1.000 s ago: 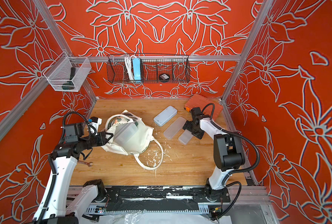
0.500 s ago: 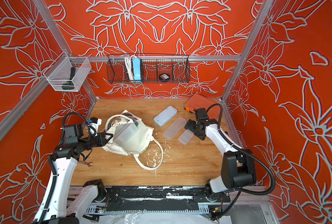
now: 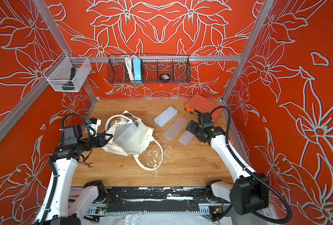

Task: Take out the pencil case from the canvas bag
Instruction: Place the pencil case at the center of the board, then pick up the pencil case from the canvas bag.

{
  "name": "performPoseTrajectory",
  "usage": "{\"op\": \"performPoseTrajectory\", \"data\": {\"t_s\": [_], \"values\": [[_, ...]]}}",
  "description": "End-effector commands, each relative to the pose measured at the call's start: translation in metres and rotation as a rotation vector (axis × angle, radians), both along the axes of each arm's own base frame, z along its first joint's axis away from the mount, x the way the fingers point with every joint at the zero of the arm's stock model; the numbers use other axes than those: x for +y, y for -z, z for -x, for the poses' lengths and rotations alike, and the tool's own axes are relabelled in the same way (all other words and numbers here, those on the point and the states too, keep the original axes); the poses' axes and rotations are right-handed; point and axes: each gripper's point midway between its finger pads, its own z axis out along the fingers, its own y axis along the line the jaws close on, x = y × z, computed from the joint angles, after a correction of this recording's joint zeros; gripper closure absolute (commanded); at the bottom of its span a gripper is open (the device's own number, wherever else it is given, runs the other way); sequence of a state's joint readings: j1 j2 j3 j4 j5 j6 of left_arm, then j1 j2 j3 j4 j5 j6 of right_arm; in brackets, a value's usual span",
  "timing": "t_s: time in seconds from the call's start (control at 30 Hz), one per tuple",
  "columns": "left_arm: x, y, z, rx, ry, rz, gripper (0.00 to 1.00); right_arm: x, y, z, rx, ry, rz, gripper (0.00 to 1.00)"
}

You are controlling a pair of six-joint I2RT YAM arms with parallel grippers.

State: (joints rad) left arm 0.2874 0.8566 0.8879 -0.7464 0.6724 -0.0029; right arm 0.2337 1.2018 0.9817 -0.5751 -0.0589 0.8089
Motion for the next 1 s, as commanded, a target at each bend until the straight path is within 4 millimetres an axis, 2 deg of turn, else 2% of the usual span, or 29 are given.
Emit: {"op": "performPoseTrajectory", "data": {"t_s": [0.0, 0.17, 0.53, 0.73, 0.97], "values": [[0.004, 0.003, 0.001, -0.001, -0.016, -0.017, 1.0, 0.011, -0.013, 0.0, -0.07, -0.037, 0.039, 0.02], [0.005, 0.003, 0.001, -0.001, -0.017, -0.017, 1.0, 0.035, -0.031, 0.004, -0.188, -0.116, 0.103, 0.02], [0.008, 0.007, 0.0, 0.022, -0.021, -0.015, 1.0, 0.074, -0.041, 0.017, -0.344, -0.237, 0.059, 0.02], [0.011, 0.007, 0.0, 0.024, -0.032, -0.009, 1.0, 0.102, -0.055, 0.025, -0.46, -0.324, 0.039, 0.02], [0.012, 0.005, 0.001, 0.013, -0.037, -0.006, 1.0, 0.135, -0.058, 0.033, -0.521, -0.425, 0.043, 0.02]]}}
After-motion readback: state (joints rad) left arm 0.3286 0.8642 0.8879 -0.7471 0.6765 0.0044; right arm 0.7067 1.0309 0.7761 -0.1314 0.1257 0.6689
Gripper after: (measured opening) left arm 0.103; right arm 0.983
